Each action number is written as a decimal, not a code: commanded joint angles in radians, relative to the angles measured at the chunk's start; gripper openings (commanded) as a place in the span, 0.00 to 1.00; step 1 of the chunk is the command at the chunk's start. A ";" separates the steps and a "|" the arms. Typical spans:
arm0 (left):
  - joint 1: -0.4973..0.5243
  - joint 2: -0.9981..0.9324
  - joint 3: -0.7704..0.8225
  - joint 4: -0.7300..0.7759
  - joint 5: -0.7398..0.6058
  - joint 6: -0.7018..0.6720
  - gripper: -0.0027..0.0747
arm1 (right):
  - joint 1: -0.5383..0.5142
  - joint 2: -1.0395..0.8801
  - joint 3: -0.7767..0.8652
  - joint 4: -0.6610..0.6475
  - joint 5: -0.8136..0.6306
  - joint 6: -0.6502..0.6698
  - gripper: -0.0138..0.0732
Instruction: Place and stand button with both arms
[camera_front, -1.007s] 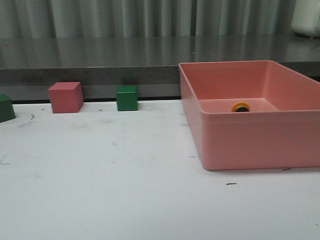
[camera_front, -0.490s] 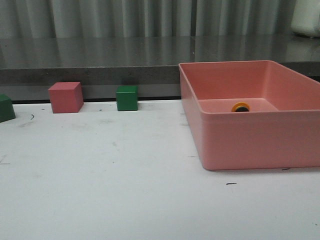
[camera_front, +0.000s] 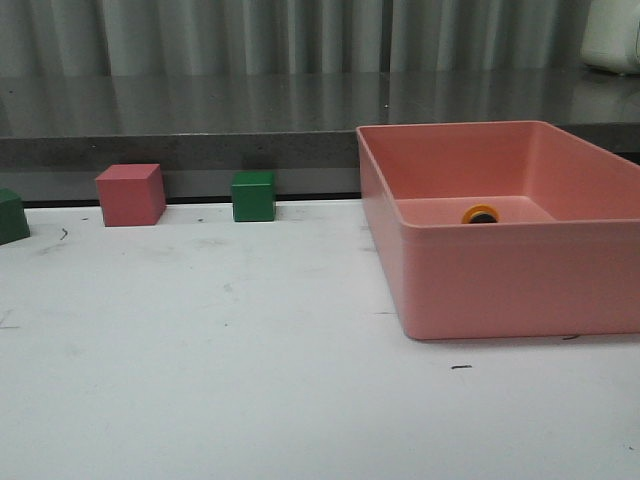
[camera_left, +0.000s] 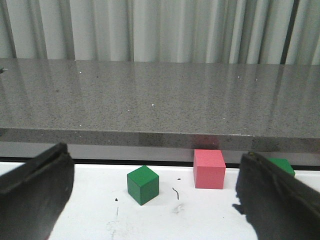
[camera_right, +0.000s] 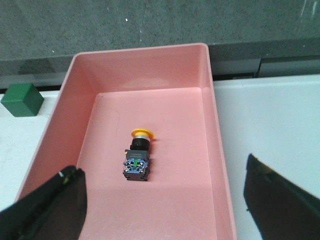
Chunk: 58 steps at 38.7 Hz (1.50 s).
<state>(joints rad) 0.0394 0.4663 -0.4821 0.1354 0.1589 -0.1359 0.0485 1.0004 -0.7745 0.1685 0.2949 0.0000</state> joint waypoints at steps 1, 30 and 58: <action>0.002 0.010 -0.034 0.003 -0.075 -0.009 0.83 | 0.023 0.105 -0.097 0.006 -0.056 -0.007 0.91; 0.002 0.010 -0.032 0.003 -0.075 -0.009 0.83 | 0.123 0.820 -0.718 -0.100 0.360 0.218 0.89; 0.002 0.010 -0.032 0.003 -0.075 -0.009 0.83 | 0.125 1.083 -0.900 -0.169 0.494 0.306 0.74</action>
<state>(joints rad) 0.0394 0.4663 -0.4821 0.1354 0.1589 -0.1359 0.1787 2.1467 -1.6385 0.0103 0.7962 0.3024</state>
